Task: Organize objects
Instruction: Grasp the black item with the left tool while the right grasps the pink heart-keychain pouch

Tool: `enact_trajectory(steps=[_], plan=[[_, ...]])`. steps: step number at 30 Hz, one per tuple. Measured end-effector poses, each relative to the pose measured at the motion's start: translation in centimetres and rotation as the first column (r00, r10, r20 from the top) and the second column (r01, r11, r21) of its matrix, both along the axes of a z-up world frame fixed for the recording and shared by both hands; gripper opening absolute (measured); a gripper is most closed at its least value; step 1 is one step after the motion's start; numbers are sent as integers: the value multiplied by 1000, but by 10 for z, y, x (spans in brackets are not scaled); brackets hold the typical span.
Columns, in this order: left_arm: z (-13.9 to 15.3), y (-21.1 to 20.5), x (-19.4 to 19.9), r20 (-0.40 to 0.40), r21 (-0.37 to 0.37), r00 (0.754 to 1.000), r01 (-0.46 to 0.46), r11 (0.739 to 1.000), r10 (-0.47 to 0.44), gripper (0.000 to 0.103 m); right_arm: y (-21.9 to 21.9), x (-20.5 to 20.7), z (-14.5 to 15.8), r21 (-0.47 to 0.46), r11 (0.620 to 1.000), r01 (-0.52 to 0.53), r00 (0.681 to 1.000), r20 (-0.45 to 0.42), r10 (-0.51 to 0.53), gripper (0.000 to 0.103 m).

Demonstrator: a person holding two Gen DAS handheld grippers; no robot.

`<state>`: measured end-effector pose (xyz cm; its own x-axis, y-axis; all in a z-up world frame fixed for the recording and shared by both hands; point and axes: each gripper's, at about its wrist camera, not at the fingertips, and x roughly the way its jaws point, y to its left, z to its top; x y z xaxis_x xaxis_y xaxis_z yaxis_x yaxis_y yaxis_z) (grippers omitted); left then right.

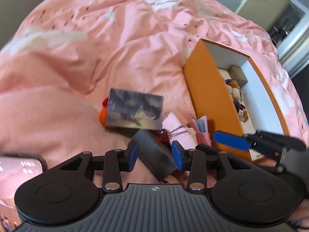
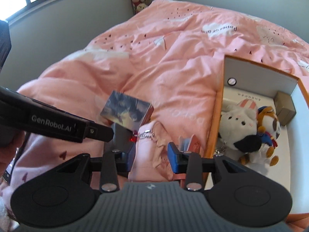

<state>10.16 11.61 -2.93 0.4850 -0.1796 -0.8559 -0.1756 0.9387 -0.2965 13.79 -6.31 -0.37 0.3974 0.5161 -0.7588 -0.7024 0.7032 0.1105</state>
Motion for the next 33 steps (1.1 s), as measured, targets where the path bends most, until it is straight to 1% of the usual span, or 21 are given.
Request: enact_trajectory(steps=[3, 6, 9, 14, 16, 17, 19, 23, 26, 27, 30, 32, 33], plan=[[-10, 8, 0, -30, -59, 998, -57, 997, 55, 54, 5, 3, -6, -14, 1000, -6, 1000, -23, 6, 39], [-17, 12, 1, -55, -81, 994, -99, 992, 94, 57, 12, 3, -10, -40, 999, -16, 1000, -15, 16, 38], [-22, 14, 3, -75, -108, 992, -113, 988, 105, 66, 16, 4, -15, -59, 998, -27, 999, -30, 26, 39], [-34, 11, 8, -107, -127, 989, -117, 985, 104, 67, 20, 2, -20, -97, 994, -54, 999, -12, 53, 38], [-38, 11, 9, -112, -139, 988, -117, 983, 102, 66, 21, 3, -21, -99, 993, -59, 998, -12, 58, 38], [-39, 9, 10, -114, -133, 988, -120, 984, 105, 66, 21, 3, -21, -100, 993, -59, 998, -13, 58, 38], [-39, 7, 11, -113, -129, 988, -119, 984, 104, 59, 21, 4, -22, -102, 993, -62, 998, -13, 61, 38], [-41, 4, 12, -109, -117, 989, -114, 987, 101, 55, 22, 5, -24, -110, 992, -68, 998, -8, 68, 38], [-42, 4, 12, -99, -124, 989, -125, 984, 113, 52, 23, 5, -26, -116, 991, -72, 997, -4, 72, 38], [-42, 3, 12, -94, -127, 989, -126, 984, 114, 49, 24, 4, -26, -120, 990, -74, 997, -2, 75, 38], [-42, 0, 13, -80, -125, 989, -132, 983, 123, 46, 25, 4, -28, -128, 988, -82, 997, 4, 83, 35], [-40, -1, 11, -64, -130, 990, -130, 983, 123, 45, 23, 5, -27, -116, 990, -78, 997, -5, 78, 30], [-38, -1, 9, -56, -127, 991, -128, 984, 122, 45, 22, 5, -26, -109, 991, -76, 997, -10, 75, 29]])
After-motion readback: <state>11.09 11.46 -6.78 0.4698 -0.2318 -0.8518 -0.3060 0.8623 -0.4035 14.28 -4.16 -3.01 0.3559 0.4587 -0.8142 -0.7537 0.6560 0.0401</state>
